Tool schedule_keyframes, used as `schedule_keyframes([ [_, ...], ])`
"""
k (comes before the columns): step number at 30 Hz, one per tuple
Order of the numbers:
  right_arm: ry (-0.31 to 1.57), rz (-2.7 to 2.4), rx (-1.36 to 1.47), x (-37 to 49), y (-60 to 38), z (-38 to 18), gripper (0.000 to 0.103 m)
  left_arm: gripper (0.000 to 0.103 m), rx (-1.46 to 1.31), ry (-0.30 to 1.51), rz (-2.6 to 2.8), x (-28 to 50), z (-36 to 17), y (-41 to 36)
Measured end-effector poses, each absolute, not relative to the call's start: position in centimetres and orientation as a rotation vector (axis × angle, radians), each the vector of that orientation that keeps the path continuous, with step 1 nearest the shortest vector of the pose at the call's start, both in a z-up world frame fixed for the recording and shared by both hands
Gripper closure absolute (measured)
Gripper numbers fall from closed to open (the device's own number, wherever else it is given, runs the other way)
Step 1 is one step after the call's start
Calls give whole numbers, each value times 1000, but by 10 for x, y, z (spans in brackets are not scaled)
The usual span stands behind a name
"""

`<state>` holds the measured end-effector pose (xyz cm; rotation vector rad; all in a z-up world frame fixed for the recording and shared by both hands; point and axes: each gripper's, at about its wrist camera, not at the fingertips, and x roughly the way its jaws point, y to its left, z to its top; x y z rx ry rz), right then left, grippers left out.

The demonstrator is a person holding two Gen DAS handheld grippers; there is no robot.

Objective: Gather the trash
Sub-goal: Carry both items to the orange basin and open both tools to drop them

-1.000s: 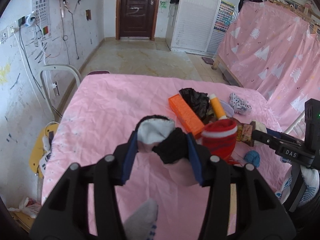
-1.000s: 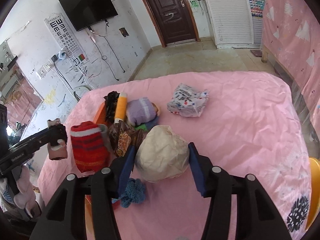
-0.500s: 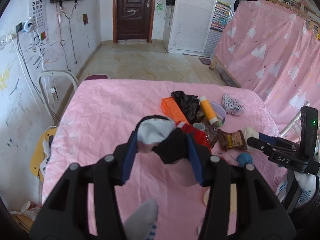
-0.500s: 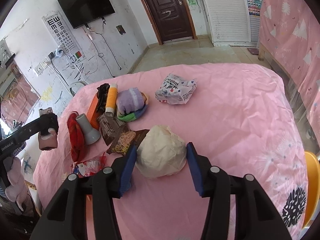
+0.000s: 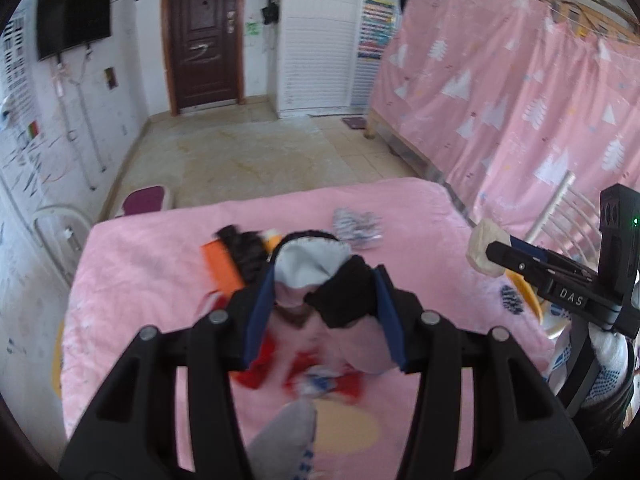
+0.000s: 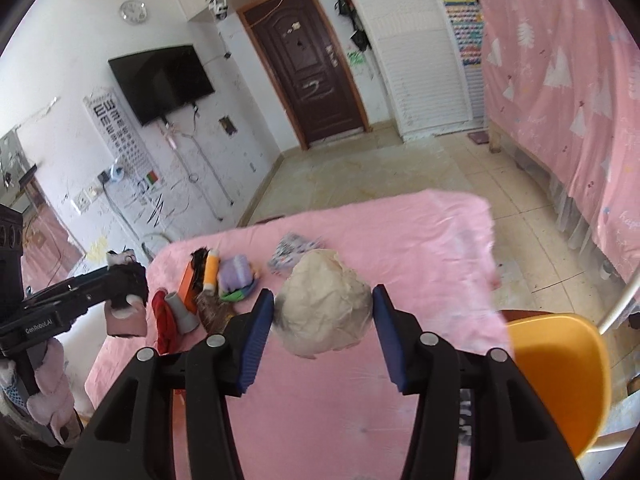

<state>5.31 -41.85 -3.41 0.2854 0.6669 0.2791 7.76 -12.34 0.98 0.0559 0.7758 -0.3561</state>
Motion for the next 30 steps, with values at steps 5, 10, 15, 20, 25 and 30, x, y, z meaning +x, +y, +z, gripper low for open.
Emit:
schedule_keyframes([
  [5,617,196,315,29,-474,-29,62,55,107,786,-461,78,11,-188],
  [10,580,144,352,13,-522,-31,62,55,156,800,-547,75,8,-250],
  [15,539,101,384,-1,-563,-35,62,55,144,822,-633,73,6,-301],
  [20,485,36,440,-21,-610,-39,62,54,112,845,-732,70,2,-355],
  [25,456,7,484,-34,-638,-41,62,48,123,883,-762,70,-12,-395],
  [30,486,16,475,-27,-635,-48,62,40,133,888,-754,67,-16,-401],
])
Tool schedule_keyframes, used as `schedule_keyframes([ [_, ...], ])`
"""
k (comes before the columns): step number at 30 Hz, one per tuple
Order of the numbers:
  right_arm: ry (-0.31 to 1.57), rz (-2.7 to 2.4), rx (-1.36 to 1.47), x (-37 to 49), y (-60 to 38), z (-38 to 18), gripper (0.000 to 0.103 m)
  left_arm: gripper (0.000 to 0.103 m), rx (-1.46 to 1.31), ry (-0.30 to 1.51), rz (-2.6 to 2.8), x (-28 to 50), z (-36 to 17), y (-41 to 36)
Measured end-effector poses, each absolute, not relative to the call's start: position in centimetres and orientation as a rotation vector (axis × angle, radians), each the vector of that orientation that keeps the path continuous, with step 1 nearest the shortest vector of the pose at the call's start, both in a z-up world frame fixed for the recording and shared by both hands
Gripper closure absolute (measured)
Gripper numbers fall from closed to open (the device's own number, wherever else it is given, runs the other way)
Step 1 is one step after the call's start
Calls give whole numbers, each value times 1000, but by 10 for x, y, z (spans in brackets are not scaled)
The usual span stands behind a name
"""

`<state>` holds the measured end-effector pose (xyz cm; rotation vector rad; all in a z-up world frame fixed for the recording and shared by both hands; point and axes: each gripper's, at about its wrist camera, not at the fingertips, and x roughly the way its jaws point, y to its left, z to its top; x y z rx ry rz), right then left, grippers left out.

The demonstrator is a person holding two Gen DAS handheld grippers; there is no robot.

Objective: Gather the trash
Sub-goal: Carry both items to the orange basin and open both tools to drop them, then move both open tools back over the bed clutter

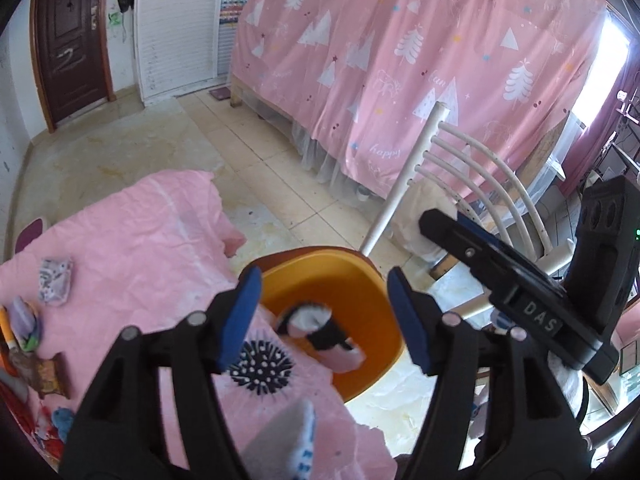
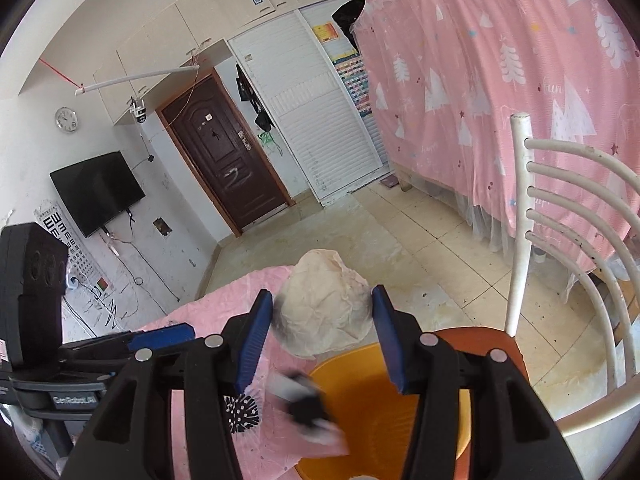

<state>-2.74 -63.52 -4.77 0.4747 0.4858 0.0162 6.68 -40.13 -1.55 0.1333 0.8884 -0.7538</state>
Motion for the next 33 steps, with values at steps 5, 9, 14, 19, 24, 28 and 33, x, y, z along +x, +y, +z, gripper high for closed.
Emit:
schedule_keyframes([
  [5,559,18,446,-4,-617,-62,61,40,106,877,-705,66,-7,-372],
  [9,595,-1,430,6,-605,-69,60,33,78,854,-655,65,1,-342],
  [14,614,-25,417,11,-594,-70,54,33,63,847,-602,64,5,-311],
  [19,611,-17,393,16,-574,-61,52,33,17,830,-574,65,11,-275],
  [24,619,24,344,29,-537,-47,50,33,-27,807,-535,67,16,-237],
  [28,627,65,303,40,-504,-40,49,33,-46,794,-503,67,16,-211],
  [33,651,114,255,52,-462,-36,49,33,-73,784,-449,72,15,-172],
])
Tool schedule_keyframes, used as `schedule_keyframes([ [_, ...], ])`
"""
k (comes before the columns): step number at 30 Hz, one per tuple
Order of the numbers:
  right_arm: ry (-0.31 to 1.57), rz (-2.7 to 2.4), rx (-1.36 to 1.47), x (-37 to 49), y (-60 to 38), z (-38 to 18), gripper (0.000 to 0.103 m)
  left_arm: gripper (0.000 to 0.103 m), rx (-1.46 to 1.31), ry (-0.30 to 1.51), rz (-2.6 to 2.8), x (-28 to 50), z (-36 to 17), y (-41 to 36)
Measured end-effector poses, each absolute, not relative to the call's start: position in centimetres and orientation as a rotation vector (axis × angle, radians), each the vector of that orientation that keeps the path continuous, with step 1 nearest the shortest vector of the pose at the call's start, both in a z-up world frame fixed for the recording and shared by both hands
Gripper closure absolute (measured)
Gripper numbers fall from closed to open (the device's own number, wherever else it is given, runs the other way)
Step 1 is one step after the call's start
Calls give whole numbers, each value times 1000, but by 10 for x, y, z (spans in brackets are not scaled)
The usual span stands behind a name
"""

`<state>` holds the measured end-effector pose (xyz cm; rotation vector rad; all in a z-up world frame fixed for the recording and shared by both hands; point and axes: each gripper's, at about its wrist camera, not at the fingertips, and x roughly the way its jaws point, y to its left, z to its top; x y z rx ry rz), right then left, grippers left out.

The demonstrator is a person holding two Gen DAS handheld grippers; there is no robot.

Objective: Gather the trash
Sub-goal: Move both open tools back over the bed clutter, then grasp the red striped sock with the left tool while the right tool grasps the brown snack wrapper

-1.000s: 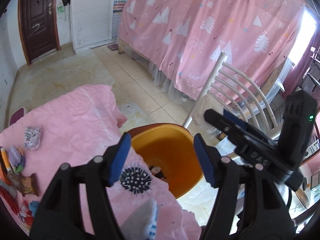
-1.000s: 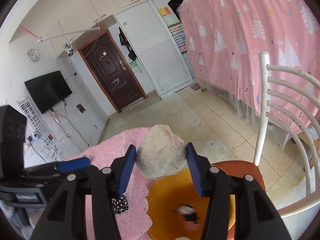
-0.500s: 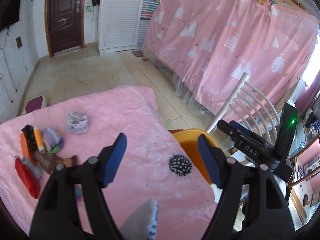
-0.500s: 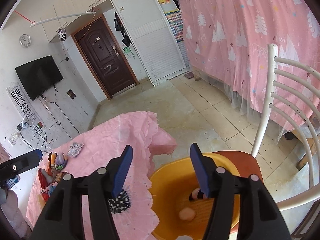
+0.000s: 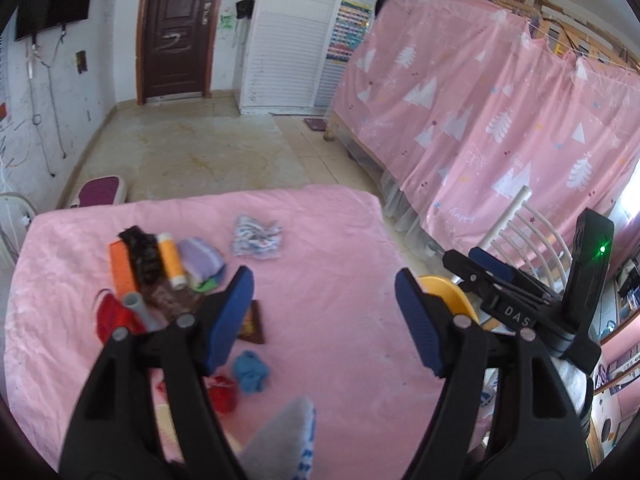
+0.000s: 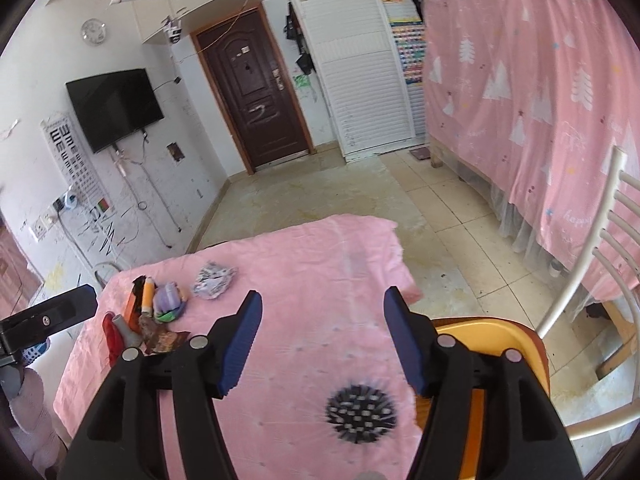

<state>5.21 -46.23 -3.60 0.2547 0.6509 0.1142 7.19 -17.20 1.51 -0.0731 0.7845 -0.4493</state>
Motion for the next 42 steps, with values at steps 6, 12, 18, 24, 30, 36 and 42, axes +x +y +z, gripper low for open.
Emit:
schedule_keyframes([
  [6,675,161,217,66,-422,-34,49,33,-100,801,-393,75,5,-132],
  [12,706,225,184,77,-384,-39,47,33,-129,824,-360,78,-5,-103],
  [18,753,285,151,86,-350,-50,44,29,-155,848,-314,88,-19,-73],
  [24,796,336,122,95,-323,-59,44,29,-158,878,-283,94,-37,-50],
  [30,843,377,95,104,-297,-71,43,29,-177,898,-276,97,-50,-29],
  [36,900,402,65,114,-274,-86,42,29,-134,930,-286,102,-67,-21],
  [42,944,400,46,122,-263,-98,39,25,-117,960,-314,110,-80,-25],
])
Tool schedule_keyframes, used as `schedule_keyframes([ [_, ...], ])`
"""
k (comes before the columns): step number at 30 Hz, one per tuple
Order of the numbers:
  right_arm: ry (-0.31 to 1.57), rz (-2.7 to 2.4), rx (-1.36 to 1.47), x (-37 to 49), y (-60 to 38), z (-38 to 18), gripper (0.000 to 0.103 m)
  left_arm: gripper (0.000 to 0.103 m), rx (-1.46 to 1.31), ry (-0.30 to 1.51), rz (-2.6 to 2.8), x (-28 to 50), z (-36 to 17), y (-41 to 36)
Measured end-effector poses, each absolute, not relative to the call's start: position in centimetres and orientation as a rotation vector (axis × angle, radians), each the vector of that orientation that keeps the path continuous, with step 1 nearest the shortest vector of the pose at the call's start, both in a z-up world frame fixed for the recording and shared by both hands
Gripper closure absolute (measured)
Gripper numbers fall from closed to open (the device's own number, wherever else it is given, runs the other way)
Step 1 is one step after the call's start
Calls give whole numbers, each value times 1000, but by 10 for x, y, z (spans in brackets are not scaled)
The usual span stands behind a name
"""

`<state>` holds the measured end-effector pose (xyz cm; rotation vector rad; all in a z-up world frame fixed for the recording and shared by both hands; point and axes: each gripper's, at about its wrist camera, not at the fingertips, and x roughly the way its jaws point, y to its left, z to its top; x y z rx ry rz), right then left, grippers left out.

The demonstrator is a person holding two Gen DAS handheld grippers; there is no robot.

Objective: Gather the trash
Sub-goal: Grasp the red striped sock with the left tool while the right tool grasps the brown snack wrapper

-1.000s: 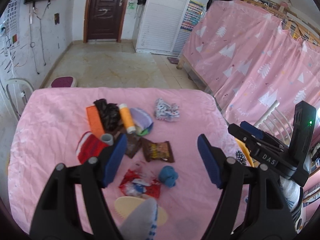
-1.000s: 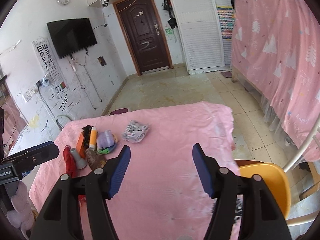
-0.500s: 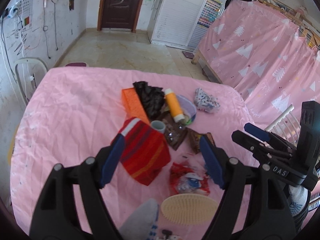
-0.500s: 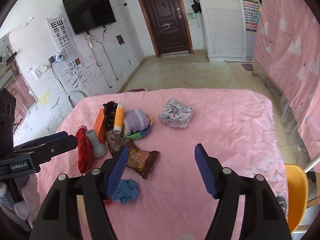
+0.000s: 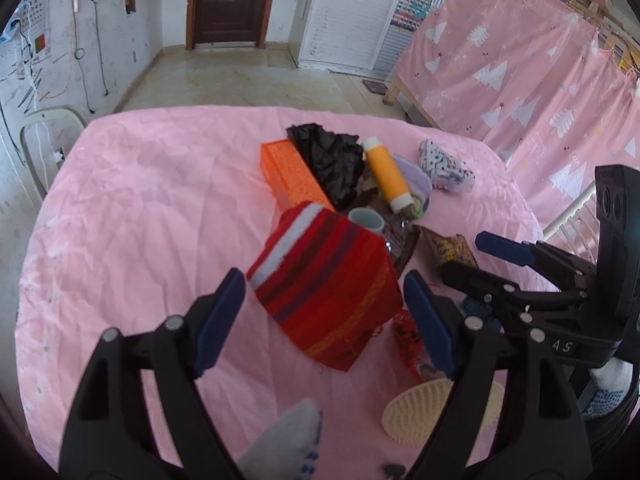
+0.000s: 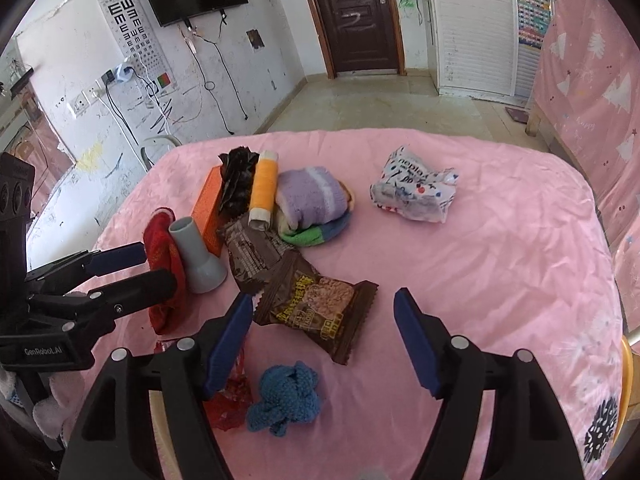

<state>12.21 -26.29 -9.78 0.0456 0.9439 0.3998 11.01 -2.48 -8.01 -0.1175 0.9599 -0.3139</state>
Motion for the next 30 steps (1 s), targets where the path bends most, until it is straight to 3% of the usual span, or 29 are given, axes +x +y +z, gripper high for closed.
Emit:
schedule_keyframes([
  [4,959,405,35,126,-258,-102,38,30,-123,968,-328,113,-86,-24],
  [7,963,410,31,128,-255,-103,38,66,-111,958,-325,112,-87,-24],
  [10,962,413,29,129,-253,-103,39,75,-120,953,-333,110,-85,-21],
  [19,952,437,40,125,-254,-100,63,81,-123,920,-297,102,-73,-16],
  [30,829,445,89,103,-283,-69,65,81,-101,807,-289,82,-29,-24],
])
